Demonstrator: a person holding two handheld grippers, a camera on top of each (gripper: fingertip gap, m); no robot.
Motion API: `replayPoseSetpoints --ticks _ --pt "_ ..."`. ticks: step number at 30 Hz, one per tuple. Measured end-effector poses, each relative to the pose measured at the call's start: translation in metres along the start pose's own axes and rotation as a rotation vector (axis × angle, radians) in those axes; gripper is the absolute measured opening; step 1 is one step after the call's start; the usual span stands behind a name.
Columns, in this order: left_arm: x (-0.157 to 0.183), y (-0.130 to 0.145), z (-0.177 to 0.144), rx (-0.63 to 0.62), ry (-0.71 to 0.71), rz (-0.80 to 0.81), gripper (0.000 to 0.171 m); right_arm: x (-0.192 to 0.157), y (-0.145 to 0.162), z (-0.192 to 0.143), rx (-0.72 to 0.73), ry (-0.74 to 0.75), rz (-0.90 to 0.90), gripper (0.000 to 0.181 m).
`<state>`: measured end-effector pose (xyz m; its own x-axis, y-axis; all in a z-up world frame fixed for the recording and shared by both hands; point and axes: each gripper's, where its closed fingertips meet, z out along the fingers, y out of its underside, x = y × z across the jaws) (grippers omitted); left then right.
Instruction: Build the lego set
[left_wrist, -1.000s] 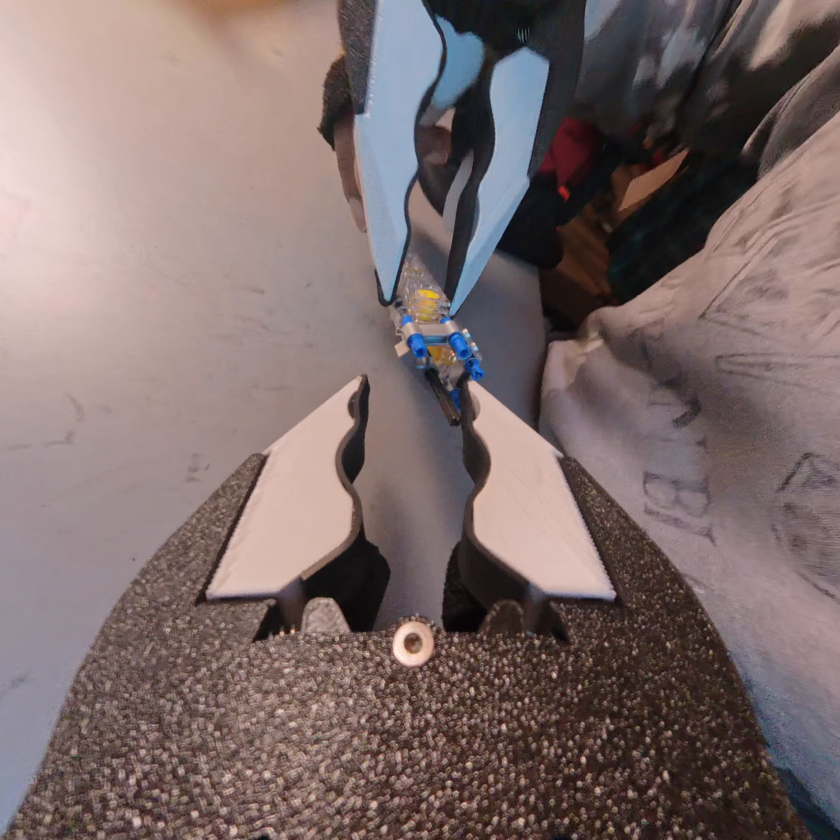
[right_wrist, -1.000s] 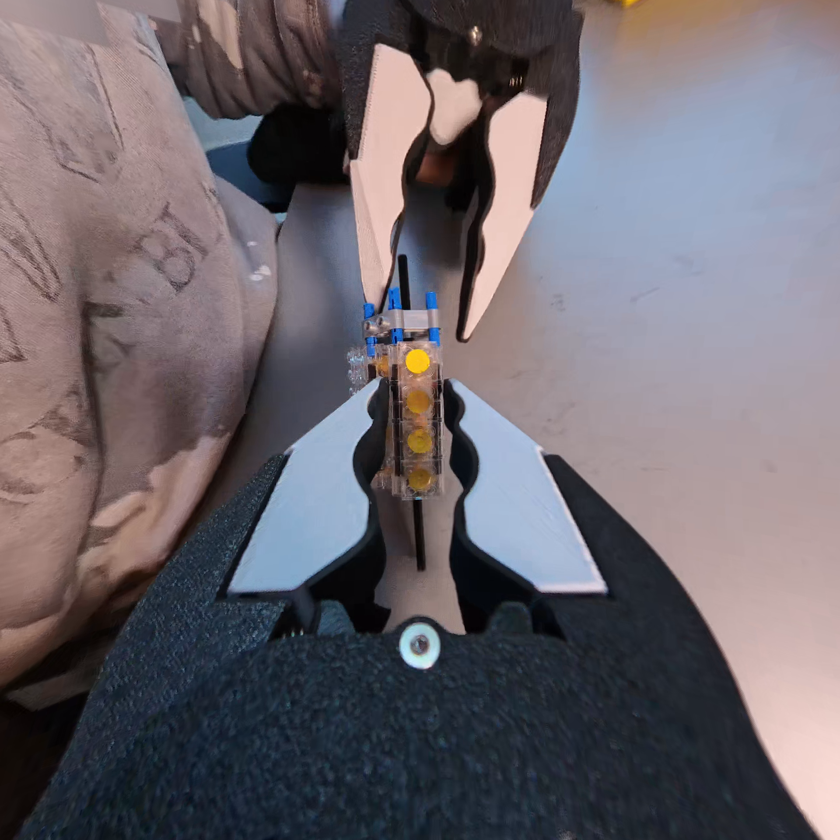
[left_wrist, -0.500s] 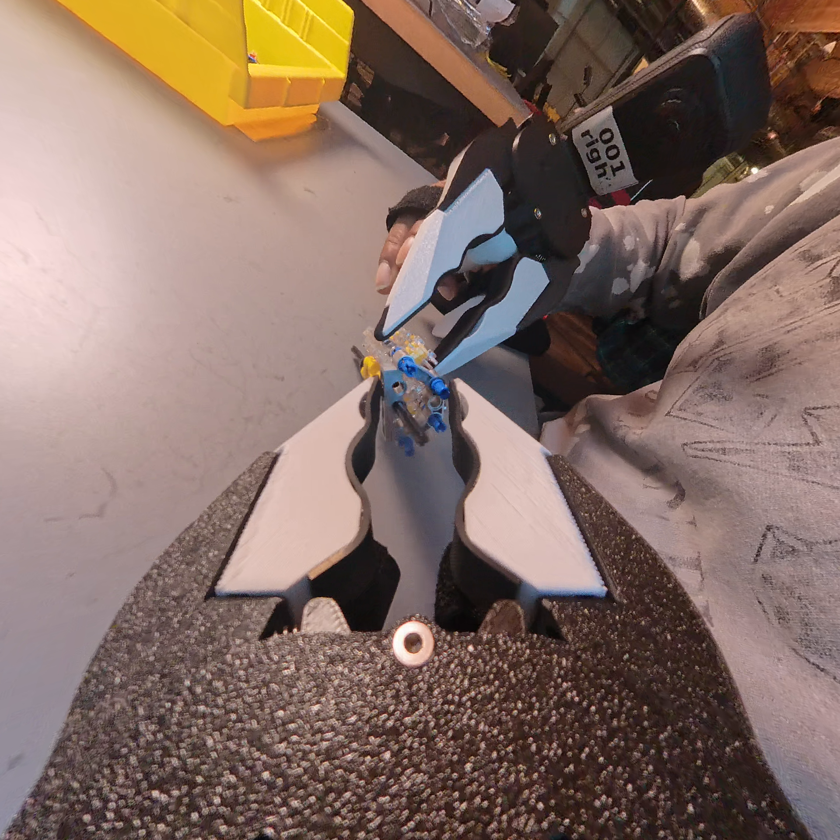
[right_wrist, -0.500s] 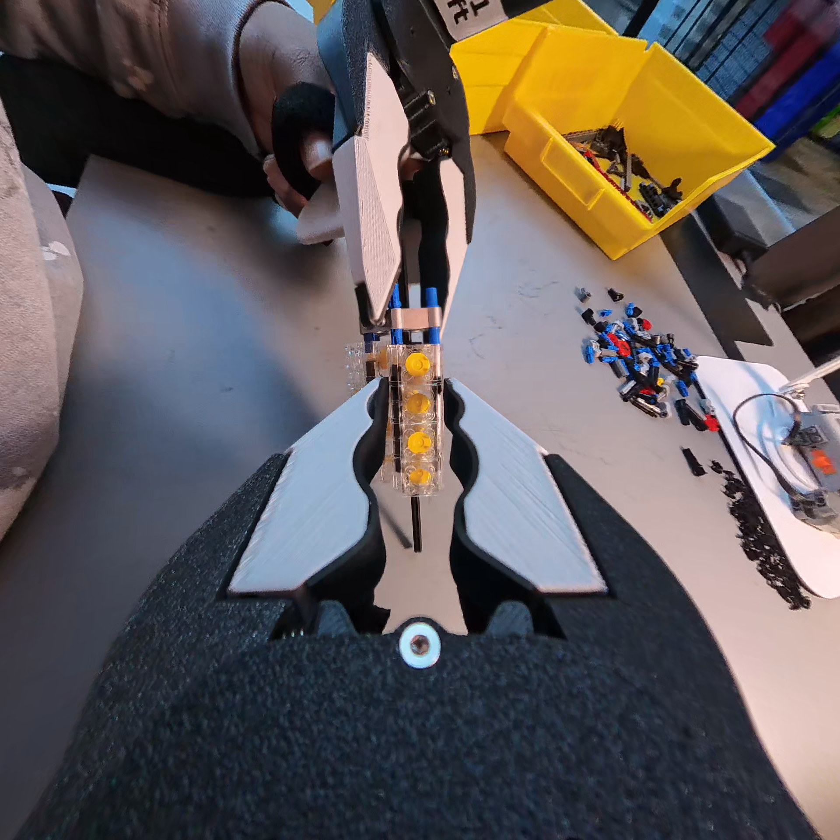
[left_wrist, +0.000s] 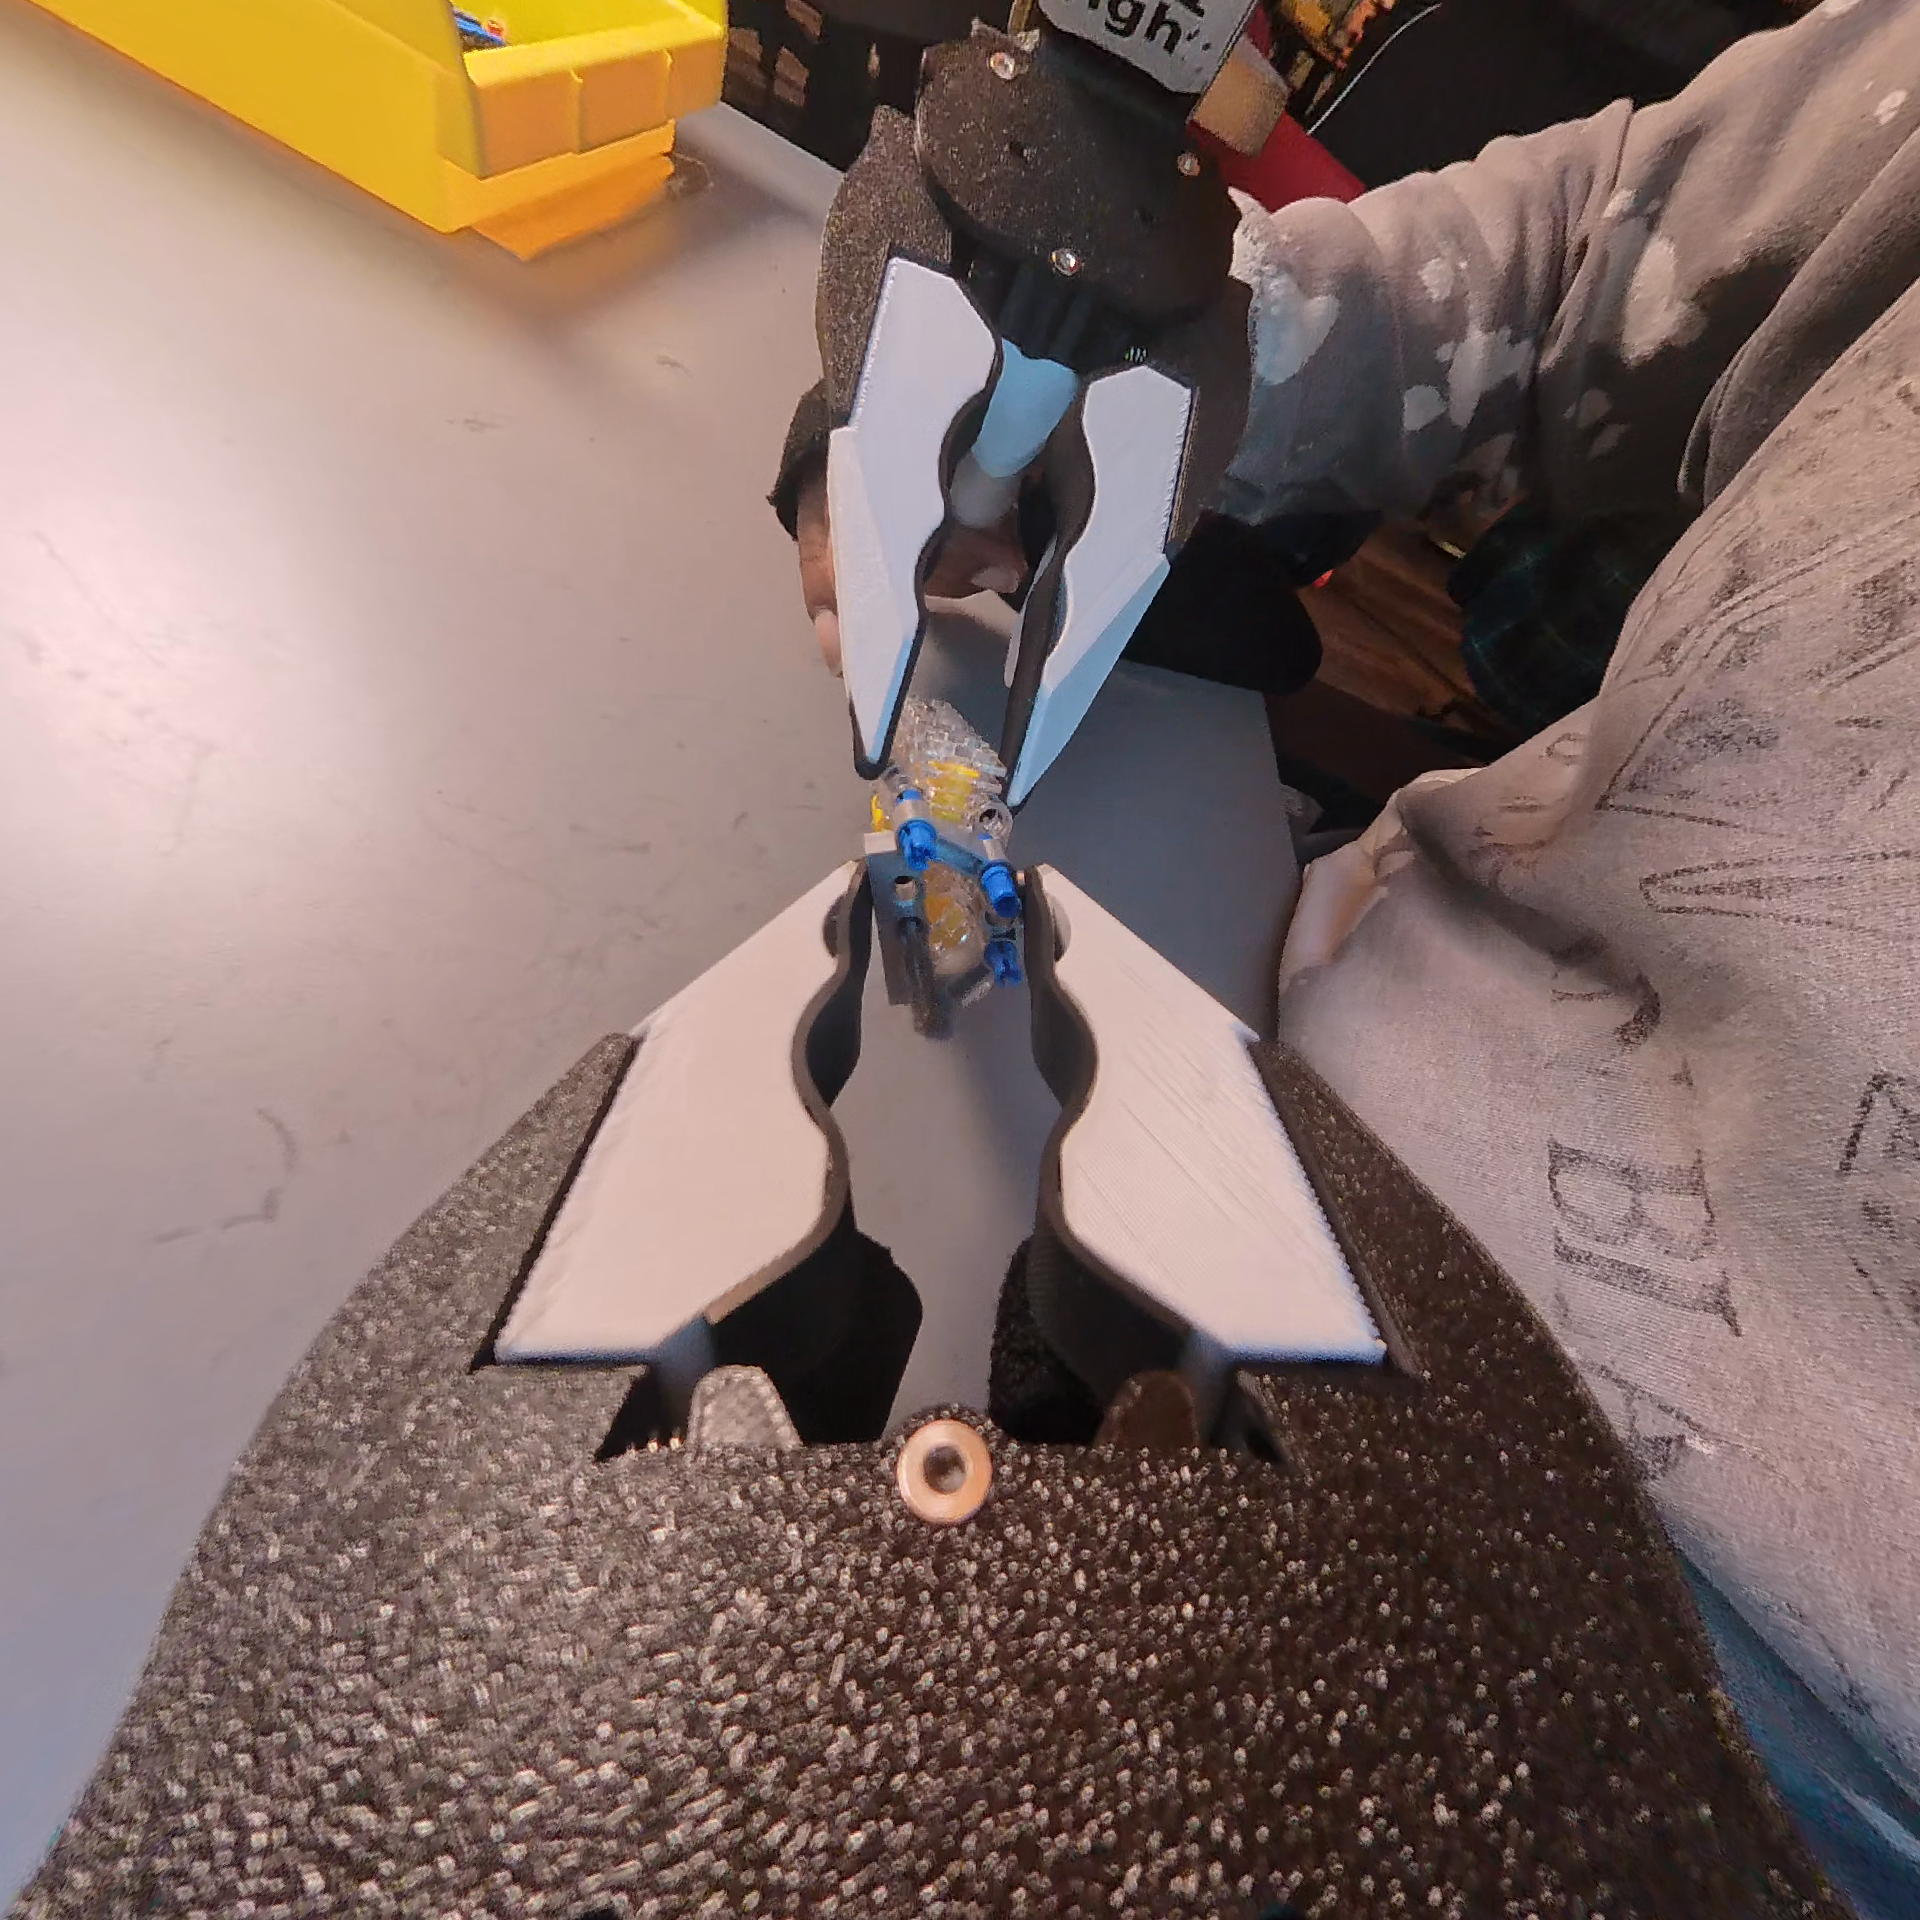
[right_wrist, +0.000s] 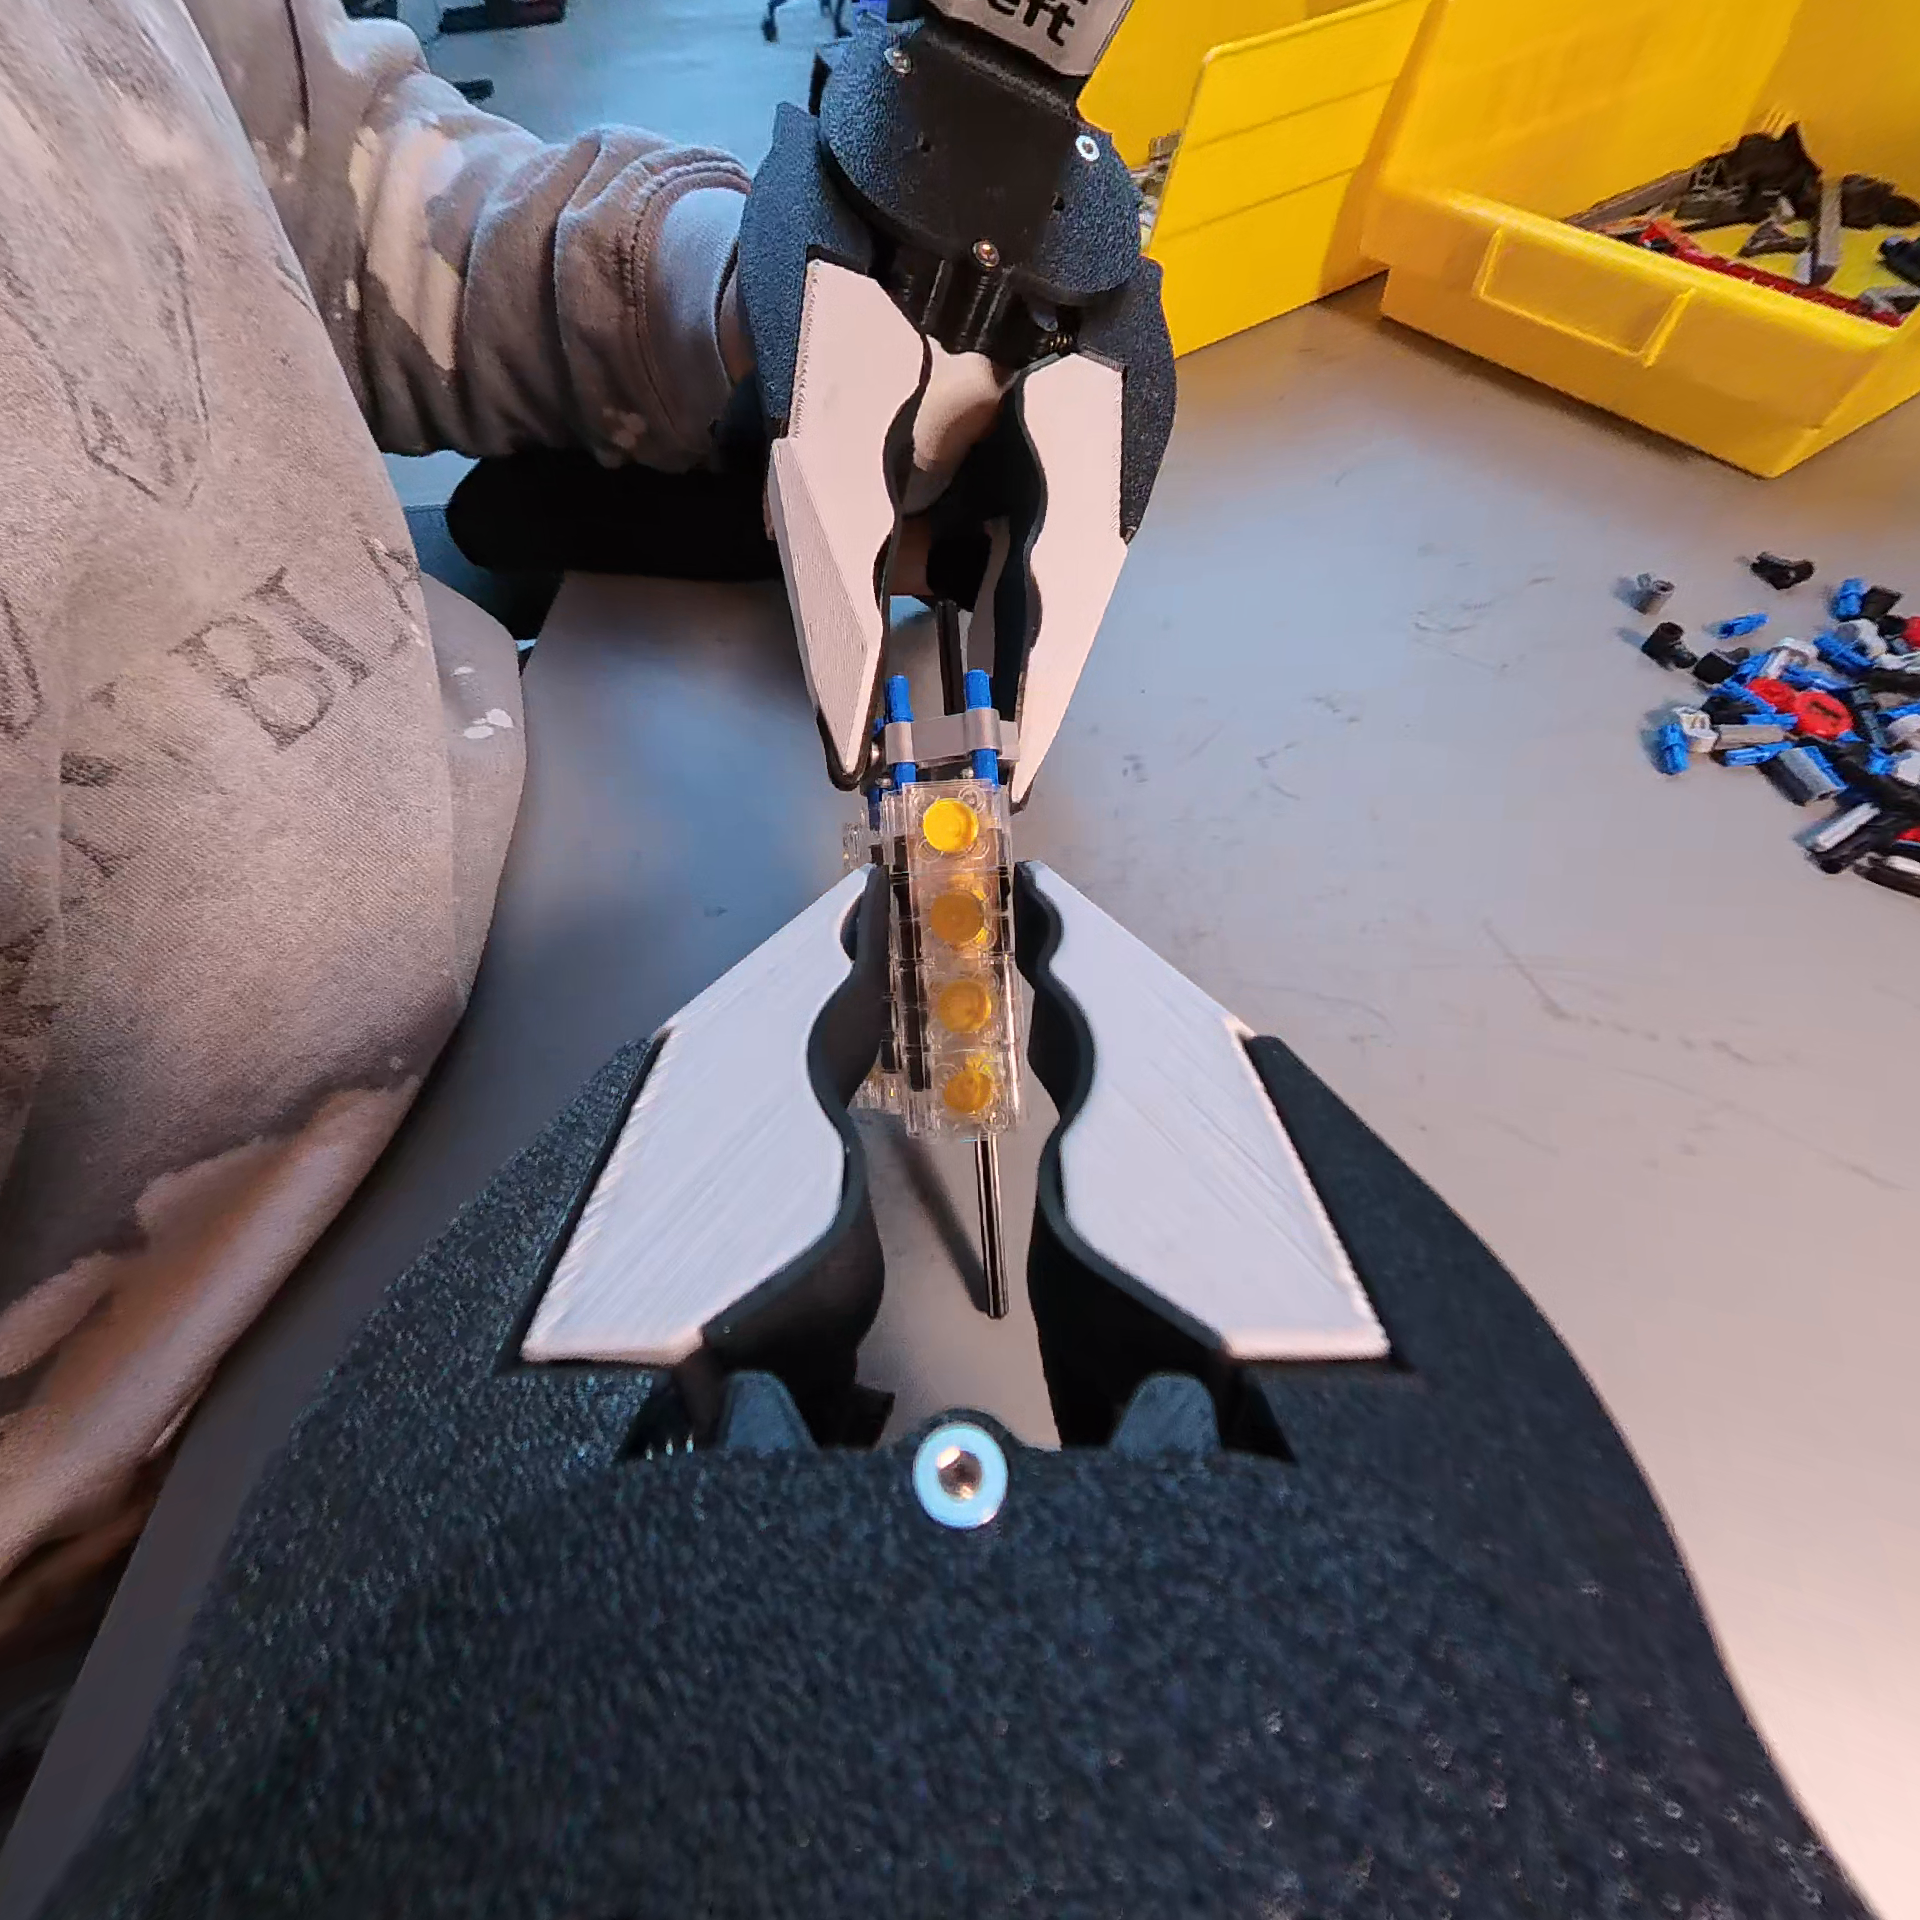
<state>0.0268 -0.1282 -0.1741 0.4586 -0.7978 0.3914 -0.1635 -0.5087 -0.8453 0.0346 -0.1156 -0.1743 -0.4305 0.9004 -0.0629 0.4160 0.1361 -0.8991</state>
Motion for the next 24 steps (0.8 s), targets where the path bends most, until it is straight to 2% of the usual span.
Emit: replayPoseSetpoints --ticks 5,16,24 --pt "-0.003 0.005 0.000 -0.020 -0.025 -0.008 0.027 0.001 0.002 0.006 -0.032 0.008 -0.002 0.021" --pt "-0.012 0.014 0.000 -0.047 -0.023 -0.143 0.027 0.010 0.008 0.014 -0.164 0.160 -0.118 0.021" --pt "-0.006 0.020 0.004 -0.087 -0.007 -0.106 0.027 0.003 0.005 0.018 -0.141 0.097 -0.123 0.021"
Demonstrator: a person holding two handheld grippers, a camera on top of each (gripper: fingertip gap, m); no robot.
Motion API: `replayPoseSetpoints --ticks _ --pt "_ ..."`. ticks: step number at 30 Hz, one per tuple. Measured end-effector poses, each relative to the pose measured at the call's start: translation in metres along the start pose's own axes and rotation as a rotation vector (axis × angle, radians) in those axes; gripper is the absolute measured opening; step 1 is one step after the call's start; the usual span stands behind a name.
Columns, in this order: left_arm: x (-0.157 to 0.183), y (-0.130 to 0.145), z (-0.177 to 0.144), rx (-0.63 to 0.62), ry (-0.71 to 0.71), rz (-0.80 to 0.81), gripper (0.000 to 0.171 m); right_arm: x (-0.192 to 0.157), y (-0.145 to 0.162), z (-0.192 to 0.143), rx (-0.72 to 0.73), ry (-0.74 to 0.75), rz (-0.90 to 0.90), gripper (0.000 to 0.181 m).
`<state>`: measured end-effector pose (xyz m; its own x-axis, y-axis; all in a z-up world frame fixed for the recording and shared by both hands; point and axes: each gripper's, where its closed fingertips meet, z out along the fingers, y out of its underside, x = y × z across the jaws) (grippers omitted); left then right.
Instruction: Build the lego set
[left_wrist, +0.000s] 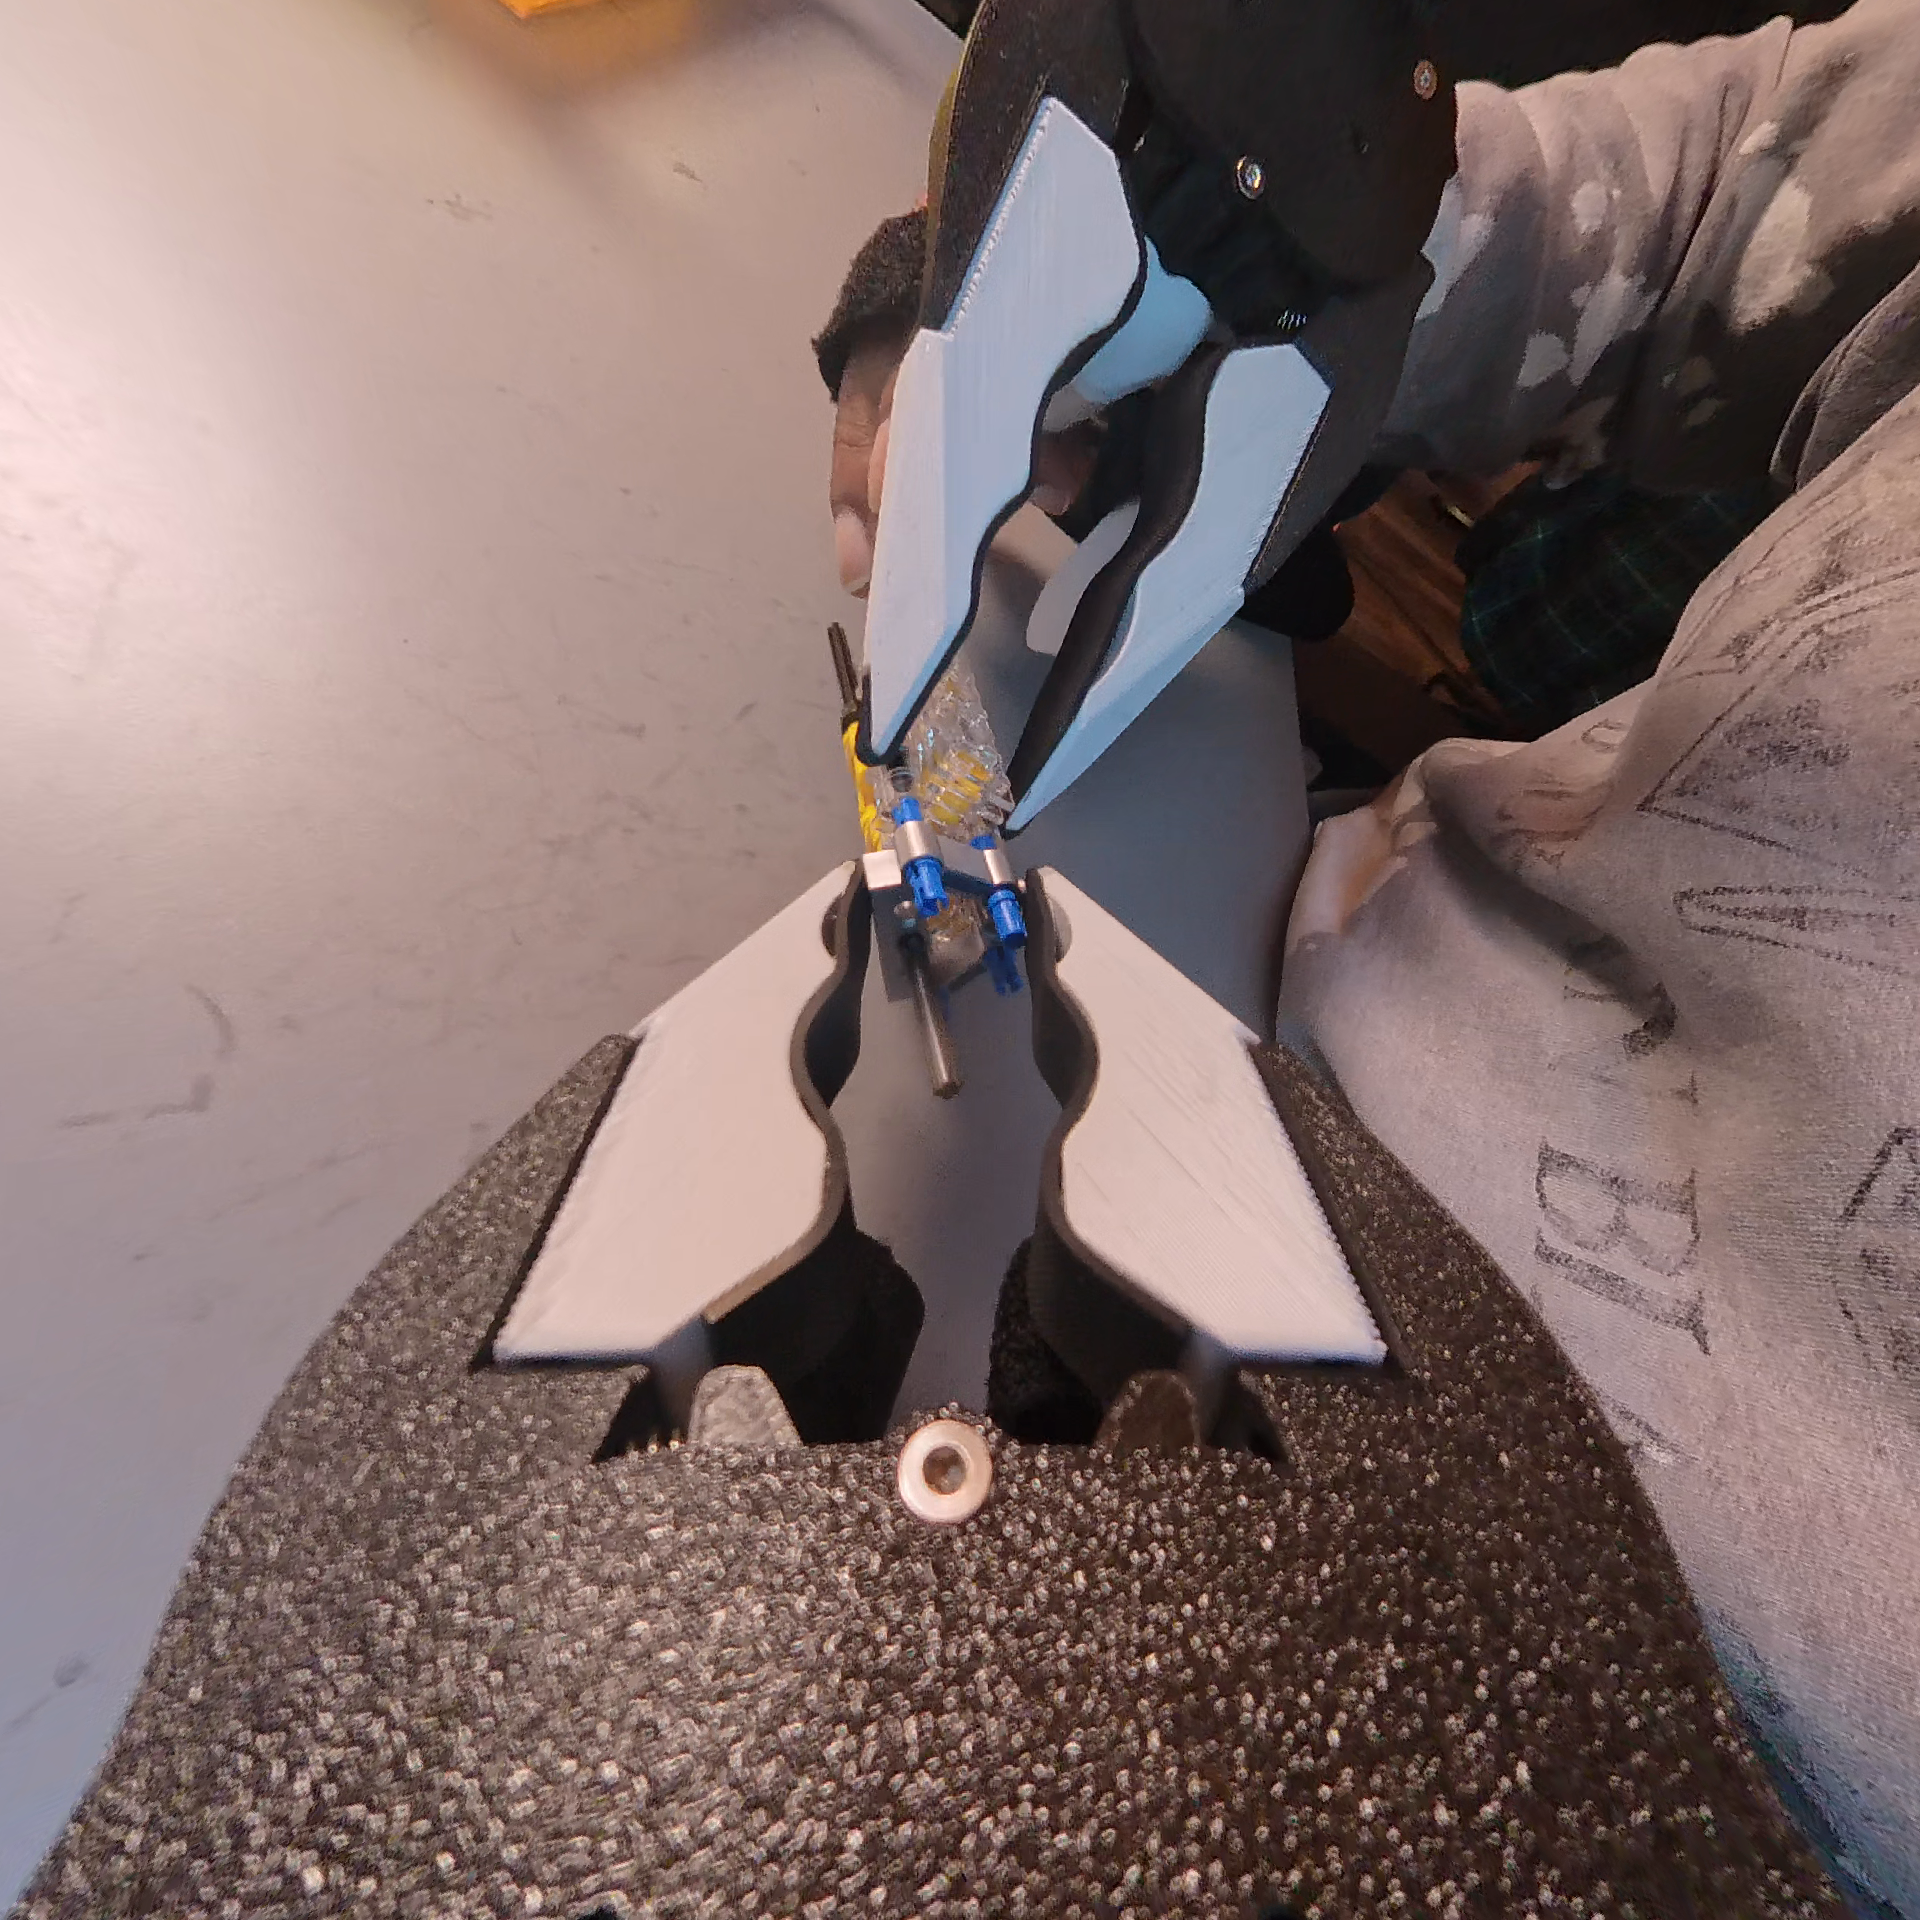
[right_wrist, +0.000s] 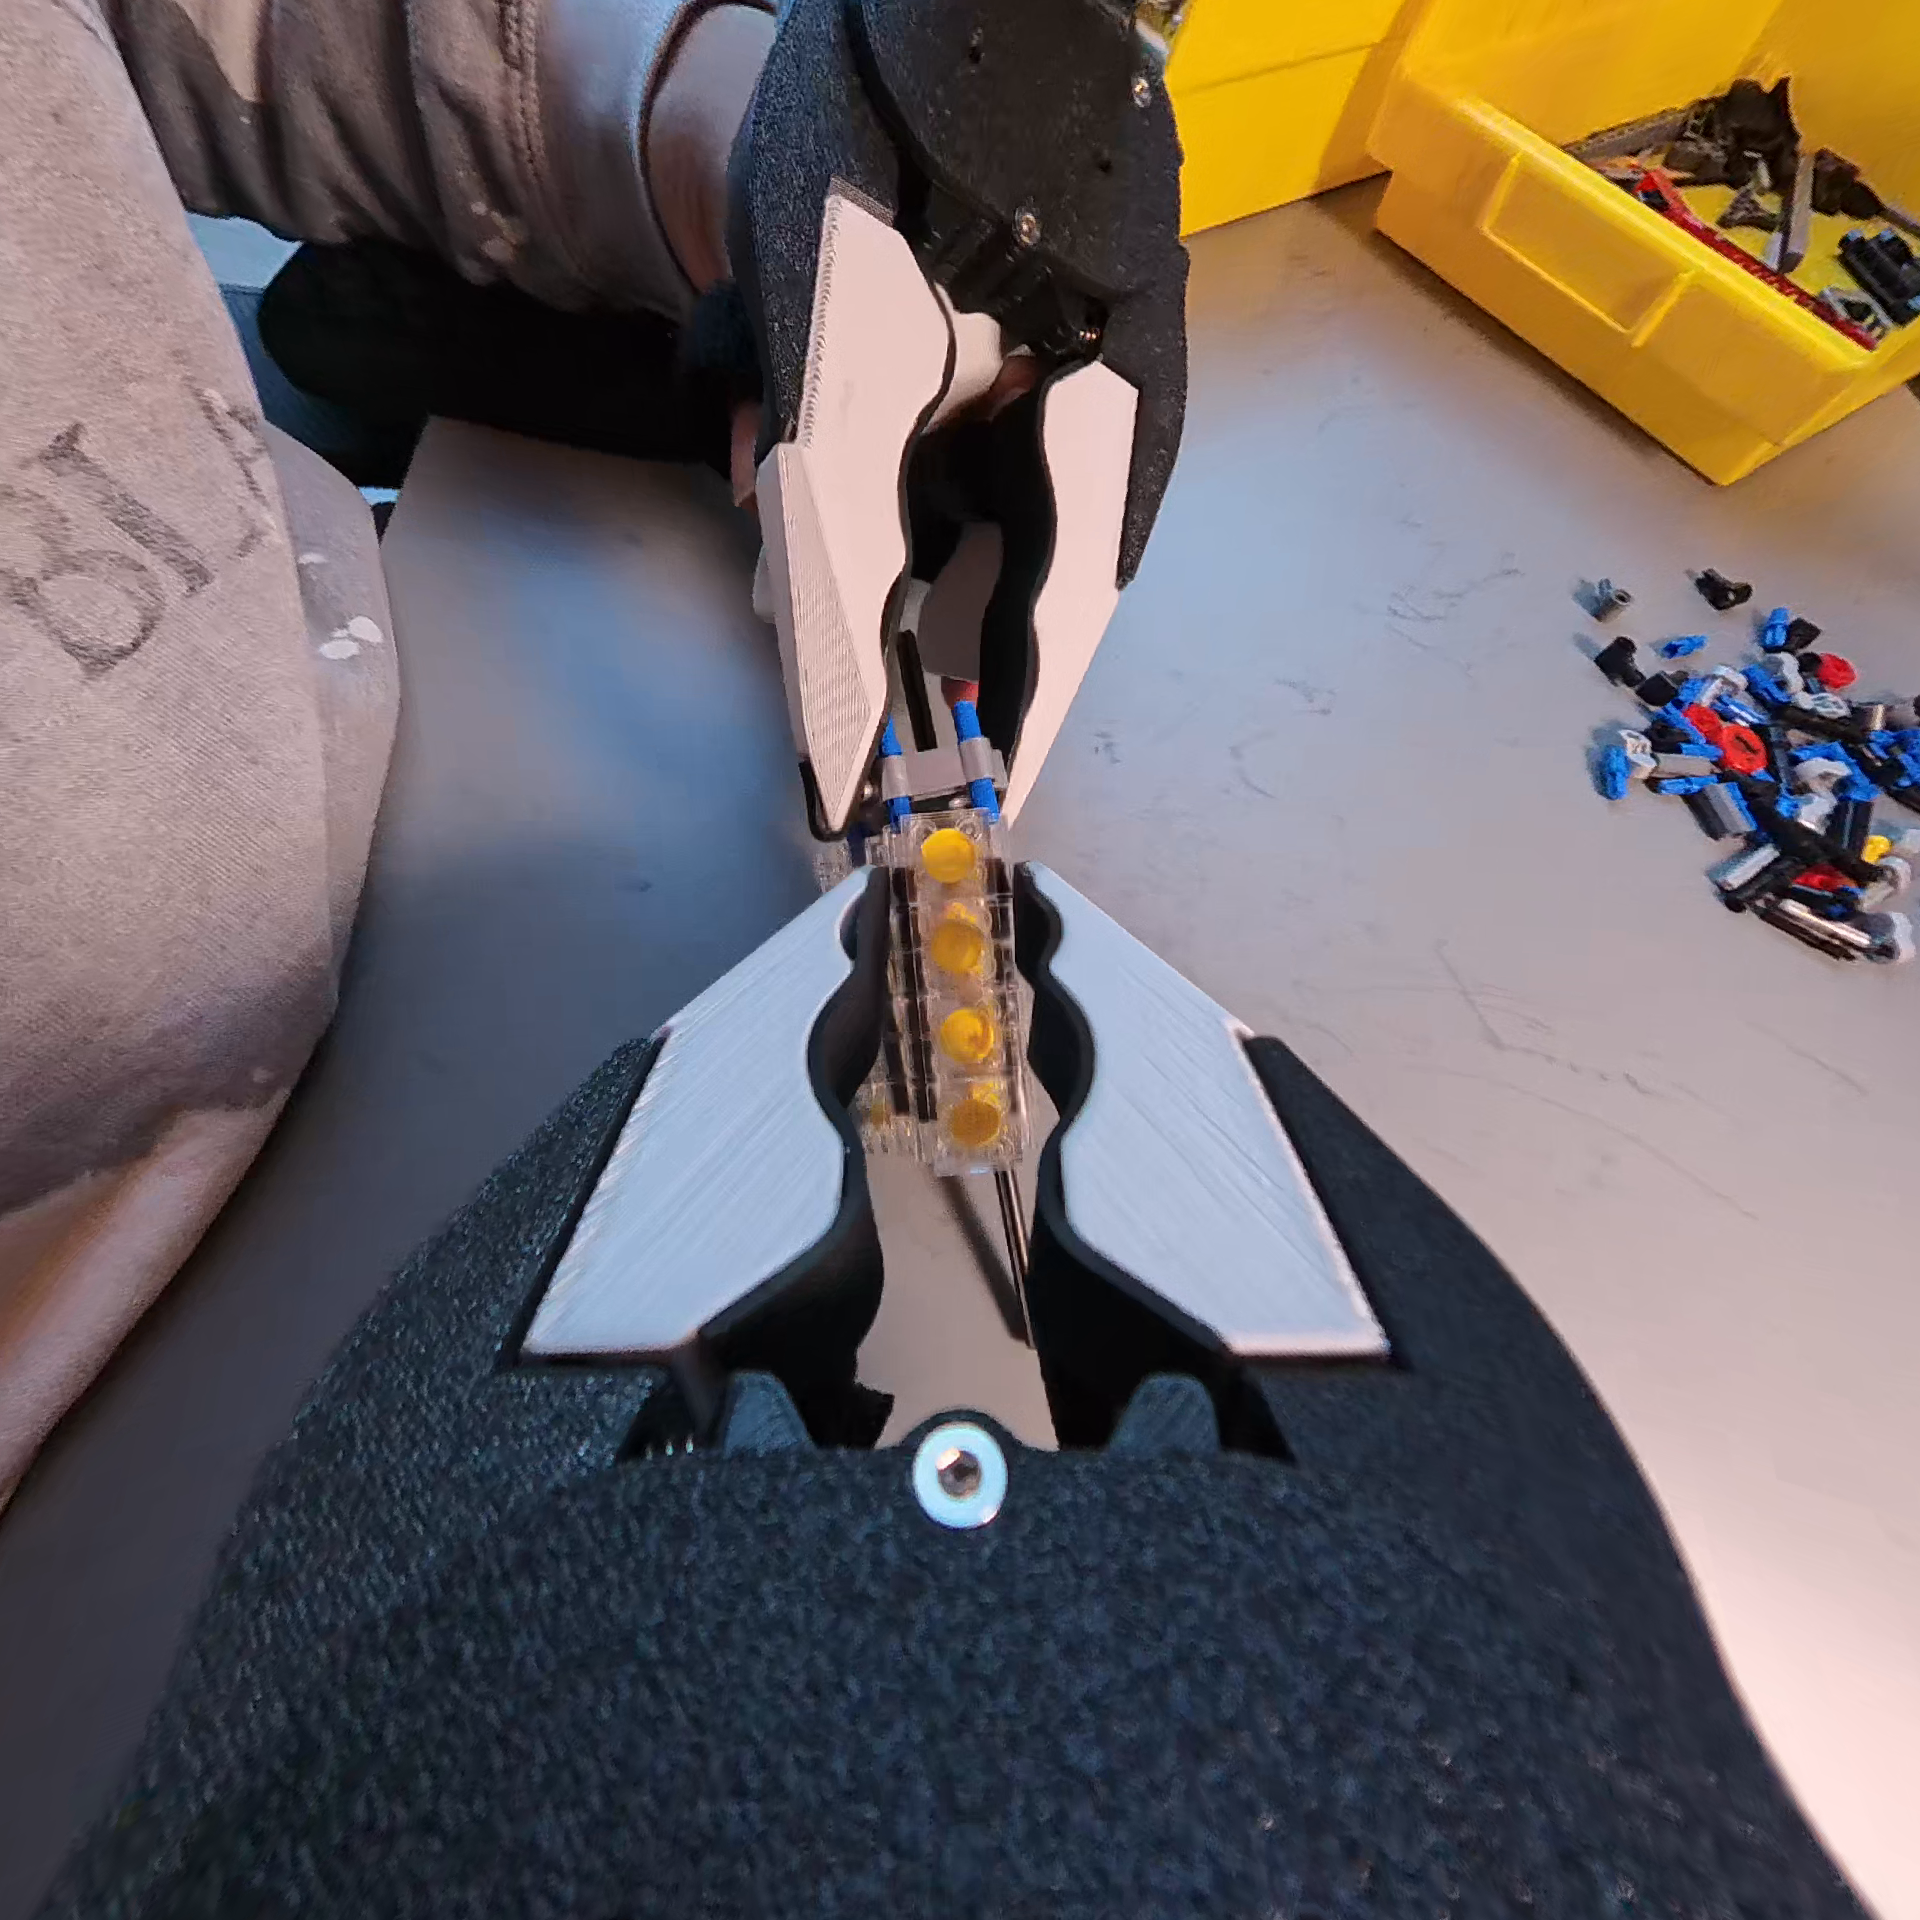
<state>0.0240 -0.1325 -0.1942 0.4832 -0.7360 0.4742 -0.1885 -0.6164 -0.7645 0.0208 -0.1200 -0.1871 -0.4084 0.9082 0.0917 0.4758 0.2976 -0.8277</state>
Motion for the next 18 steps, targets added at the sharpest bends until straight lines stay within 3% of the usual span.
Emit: replayPoseSetpoints --ticks 7,12,18 --pt "-0.002 0.010 0.006 -0.058 0.008 -0.007 0.028 -0.005 0.005 0.005 -0.041 -0.066 -0.095 0.021" --pt "-0.018 0.006 -0.001 -0.051 -0.085 0.024 0.035 -0.002 0.013 0.010 -0.063 -0.099 -0.065 0.021" --pt "-0.017 0.011 -0.009 -0.056 -0.091 0.032 0.025 0.002 0.014 0.010 -0.070 -0.113 -0.035 0.020"
